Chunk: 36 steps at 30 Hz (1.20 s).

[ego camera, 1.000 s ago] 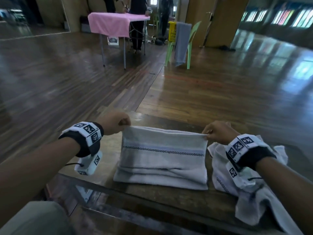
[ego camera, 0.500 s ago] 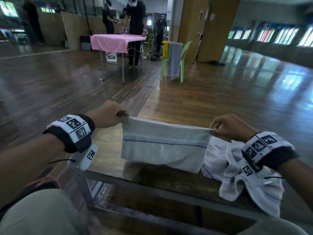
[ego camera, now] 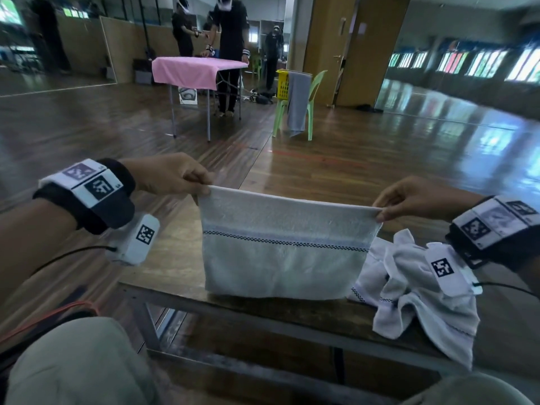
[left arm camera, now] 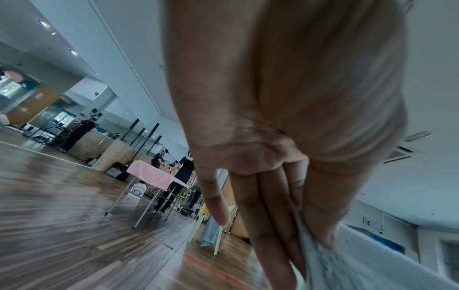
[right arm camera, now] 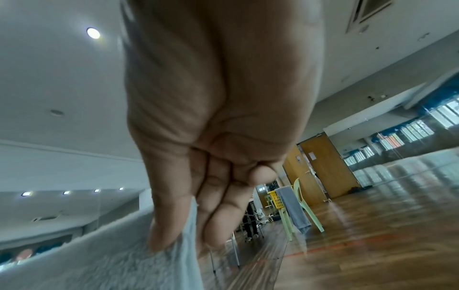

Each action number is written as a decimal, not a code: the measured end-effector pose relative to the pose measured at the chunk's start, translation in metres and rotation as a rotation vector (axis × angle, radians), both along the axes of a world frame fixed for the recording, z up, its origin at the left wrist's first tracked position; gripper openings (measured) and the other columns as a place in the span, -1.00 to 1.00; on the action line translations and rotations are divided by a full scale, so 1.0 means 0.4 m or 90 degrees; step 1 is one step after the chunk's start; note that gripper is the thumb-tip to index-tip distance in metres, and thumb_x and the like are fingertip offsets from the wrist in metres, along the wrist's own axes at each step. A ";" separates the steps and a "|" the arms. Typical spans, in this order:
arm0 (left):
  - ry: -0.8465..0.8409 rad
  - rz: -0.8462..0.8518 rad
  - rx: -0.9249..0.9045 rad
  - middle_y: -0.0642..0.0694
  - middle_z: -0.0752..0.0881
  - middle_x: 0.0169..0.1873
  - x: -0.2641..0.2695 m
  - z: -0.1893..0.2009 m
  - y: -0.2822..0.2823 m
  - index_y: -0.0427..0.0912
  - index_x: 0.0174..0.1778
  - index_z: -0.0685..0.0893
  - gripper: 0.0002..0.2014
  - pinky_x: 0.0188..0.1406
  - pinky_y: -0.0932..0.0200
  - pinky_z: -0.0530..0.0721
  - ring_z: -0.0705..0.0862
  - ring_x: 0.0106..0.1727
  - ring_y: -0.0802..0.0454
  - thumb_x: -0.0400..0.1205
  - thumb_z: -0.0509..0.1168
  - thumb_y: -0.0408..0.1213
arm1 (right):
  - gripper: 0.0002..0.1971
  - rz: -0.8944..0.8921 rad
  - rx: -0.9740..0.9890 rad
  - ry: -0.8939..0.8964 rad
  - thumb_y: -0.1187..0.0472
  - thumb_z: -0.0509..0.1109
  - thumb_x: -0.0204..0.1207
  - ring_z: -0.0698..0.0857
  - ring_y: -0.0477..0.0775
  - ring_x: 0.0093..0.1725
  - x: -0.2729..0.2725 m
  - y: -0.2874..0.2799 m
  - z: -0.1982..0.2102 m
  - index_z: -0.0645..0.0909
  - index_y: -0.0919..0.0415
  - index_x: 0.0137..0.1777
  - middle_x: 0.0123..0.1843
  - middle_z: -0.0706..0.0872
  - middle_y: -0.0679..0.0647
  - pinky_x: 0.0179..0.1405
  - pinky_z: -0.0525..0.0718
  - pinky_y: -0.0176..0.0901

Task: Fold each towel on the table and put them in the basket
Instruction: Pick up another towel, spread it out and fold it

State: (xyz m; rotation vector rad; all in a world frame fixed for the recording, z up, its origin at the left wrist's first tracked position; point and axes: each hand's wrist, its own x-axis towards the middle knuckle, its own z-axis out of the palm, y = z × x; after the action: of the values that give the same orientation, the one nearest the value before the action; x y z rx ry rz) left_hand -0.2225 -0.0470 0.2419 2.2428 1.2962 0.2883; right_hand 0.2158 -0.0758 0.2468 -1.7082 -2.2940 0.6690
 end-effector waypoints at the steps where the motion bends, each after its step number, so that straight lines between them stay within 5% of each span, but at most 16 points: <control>1: 0.001 0.006 0.000 0.06 0.81 -0.13 -0.002 0.002 0.005 -0.11 0.01 0.73 -0.86 -0.17 0.56 0.59 0.76 -0.10 0.19 0.58 0.34 -0.23 | -0.90 -0.009 0.001 0.013 0.24 0.57 0.32 0.71 -0.28 -0.32 0.001 0.004 0.007 0.78 0.07 -0.17 -0.30 0.83 -0.10 -0.30 0.54 -0.61; 6: 0.095 0.067 0.169 0.02 0.76 -0.12 0.033 -0.036 0.077 -0.12 0.01 0.71 -0.89 -0.32 0.52 0.47 0.67 -0.25 0.26 0.61 0.33 -0.26 | -0.87 -0.052 0.074 -0.002 0.24 0.55 0.38 0.74 -0.17 -0.20 -0.004 0.060 -0.009 0.74 -0.05 -0.19 -0.17 0.82 -0.04 -0.02 0.62 -0.16; 9: 0.098 0.122 0.333 -0.17 0.76 -0.07 0.063 -0.060 0.128 -0.16 0.01 0.69 -0.87 -0.25 0.22 0.51 0.62 -0.20 -0.01 0.61 0.28 -0.36 | -0.89 -0.097 0.181 -0.006 0.27 0.50 0.43 0.74 0.06 -0.06 -0.023 0.105 -0.026 0.74 0.03 -0.13 -0.12 0.81 0.06 0.10 0.66 0.08; 13: -0.052 0.193 0.499 -0.24 0.78 -0.12 0.067 -0.051 0.160 -0.10 0.00 0.64 -0.76 -0.14 -0.14 0.68 0.71 -0.13 -0.28 0.50 0.13 -0.22 | -0.89 -0.149 0.390 0.062 0.26 0.46 0.46 0.73 0.09 -0.11 -0.042 0.138 -0.017 0.74 0.17 -0.03 -0.08 0.80 0.14 -0.01 0.69 0.05; 17: -0.121 0.181 0.565 -0.22 0.78 -0.19 0.053 -0.060 0.146 -0.17 -0.01 0.66 -0.77 -0.23 -0.07 0.67 0.72 -0.21 -0.21 0.49 0.18 -0.25 | -0.93 -0.138 0.431 0.089 0.11 0.48 0.42 0.74 -0.04 -0.20 -0.040 0.130 -0.035 0.74 -0.04 -0.11 -0.18 0.79 -0.05 -0.06 0.72 0.05; 21: -0.026 0.148 0.445 -0.17 0.79 -0.17 0.019 -0.200 0.118 -0.14 -0.04 0.69 -0.87 -0.19 -0.01 0.69 0.74 -0.19 -0.18 0.52 0.32 -0.31 | -0.97 -0.108 0.332 0.002 -0.11 0.42 0.30 0.73 -0.17 -0.21 -0.032 0.101 -0.161 0.64 -0.33 -0.30 -0.29 0.70 -0.36 0.09 0.61 0.32; 25: 0.107 0.076 0.241 0.05 0.75 -0.15 0.007 -0.394 0.049 -0.02 -0.10 0.69 -0.91 -0.15 0.14 0.58 0.73 -0.09 -0.06 0.55 0.30 -0.16 | -0.90 -0.065 0.174 -0.168 0.01 0.49 0.39 0.72 -0.09 0.04 -0.044 0.033 -0.342 0.66 -0.25 -0.19 -0.07 0.78 -0.20 0.23 0.50 0.07; 27: 0.194 0.018 0.097 0.06 0.74 -0.05 0.014 -0.463 0.008 -0.02 -0.04 0.67 -0.91 -0.07 0.15 0.56 0.70 0.01 -0.01 0.59 0.31 -0.15 | -0.91 -0.010 0.040 -0.226 0.06 0.47 0.43 0.64 -0.15 0.06 -0.058 -0.002 -0.404 0.69 -0.15 -0.09 0.01 0.75 -0.18 0.22 0.45 -0.22; 28: 0.216 -0.018 0.022 0.04 0.73 -0.02 0.019 -0.483 -0.010 -0.04 -0.02 0.66 -0.89 -0.02 0.13 0.57 0.68 0.02 0.01 0.59 0.31 -0.16 | -0.91 0.017 -0.047 -0.231 0.10 0.46 0.44 0.62 -0.16 0.04 -0.061 -0.013 -0.427 0.70 -0.07 -0.06 0.01 0.73 -0.15 0.14 0.45 -0.35; 31: 0.266 -0.069 -0.150 0.11 0.68 -0.11 0.033 -0.485 -0.043 0.03 -0.04 0.62 -0.91 -0.04 0.16 0.56 0.61 -0.08 0.09 0.57 0.30 -0.14 | -0.89 0.096 -0.282 -0.173 0.22 0.47 0.44 0.62 -0.14 -0.08 -0.059 -0.029 -0.460 0.64 -0.02 -0.21 -0.14 0.69 -0.09 0.01 0.51 -0.28; 36: 0.256 -0.069 -0.226 0.09 0.66 -0.18 0.036 -0.465 -0.008 0.00 -0.08 0.59 -0.98 -0.01 0.16 0.53 0.58 -0.14 0.11 0.61 0.30 -0.21 | -0.94 0.118 -0.324 -0.092 0.21 0.48 0.47 0.61 -0.19 -0.12 -0.028 0.007 -0.467 0.67 0.08 -0.10 -0.16 0.69 -0.08 -0.01 0.51 -0.36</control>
State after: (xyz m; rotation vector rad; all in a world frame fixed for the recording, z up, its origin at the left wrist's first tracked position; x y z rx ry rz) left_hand -0.2082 -0.0502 0.0560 2.1105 1.2908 -0.4230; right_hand 0.2045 -0.0729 0.0600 -1.7991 -2.5606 1.3010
